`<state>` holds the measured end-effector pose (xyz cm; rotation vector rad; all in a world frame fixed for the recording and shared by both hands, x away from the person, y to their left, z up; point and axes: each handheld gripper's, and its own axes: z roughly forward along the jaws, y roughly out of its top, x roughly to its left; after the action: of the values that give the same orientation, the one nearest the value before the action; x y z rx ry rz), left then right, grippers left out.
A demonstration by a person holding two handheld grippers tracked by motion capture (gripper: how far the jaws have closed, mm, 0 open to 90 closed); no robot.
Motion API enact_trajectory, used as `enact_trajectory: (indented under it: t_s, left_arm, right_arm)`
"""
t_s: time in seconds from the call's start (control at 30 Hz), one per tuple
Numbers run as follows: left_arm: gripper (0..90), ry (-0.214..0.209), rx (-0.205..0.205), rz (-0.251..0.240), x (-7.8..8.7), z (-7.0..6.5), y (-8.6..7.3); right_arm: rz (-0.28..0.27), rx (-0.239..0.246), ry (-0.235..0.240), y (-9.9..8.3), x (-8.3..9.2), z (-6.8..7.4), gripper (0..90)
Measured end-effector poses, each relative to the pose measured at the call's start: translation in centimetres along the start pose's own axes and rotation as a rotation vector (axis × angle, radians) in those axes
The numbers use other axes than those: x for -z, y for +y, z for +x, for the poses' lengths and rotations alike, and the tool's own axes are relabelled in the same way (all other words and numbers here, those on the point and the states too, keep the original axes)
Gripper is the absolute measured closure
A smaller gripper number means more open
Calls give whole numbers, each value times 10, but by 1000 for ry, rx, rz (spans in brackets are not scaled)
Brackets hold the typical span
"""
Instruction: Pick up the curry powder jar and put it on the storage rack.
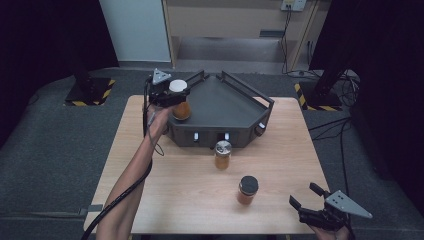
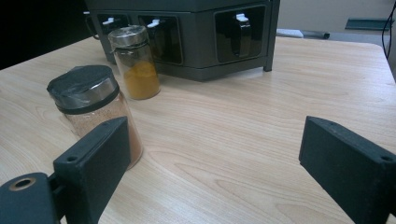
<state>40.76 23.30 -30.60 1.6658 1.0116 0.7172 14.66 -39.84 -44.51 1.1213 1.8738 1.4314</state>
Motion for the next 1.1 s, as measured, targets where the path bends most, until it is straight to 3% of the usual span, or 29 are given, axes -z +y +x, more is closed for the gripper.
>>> enact_trajectory:
  t_s: [0.17, 0.8, 1.1]
  left_arm:
    - [325, 5, -25, 8, -3, -2, 1]
    - [324, 5, 5, -18, -6, 1, -10]
    - [314, -1, -11, -38, -3, 2, -7]
  right_arm:
    - [0, -2, 1, 0, 0, 0, 91]
    - [-1, 1, -1, 0, 0, 0, 91]
    - [-2, 1, -2, 0, 0, 0, 91]
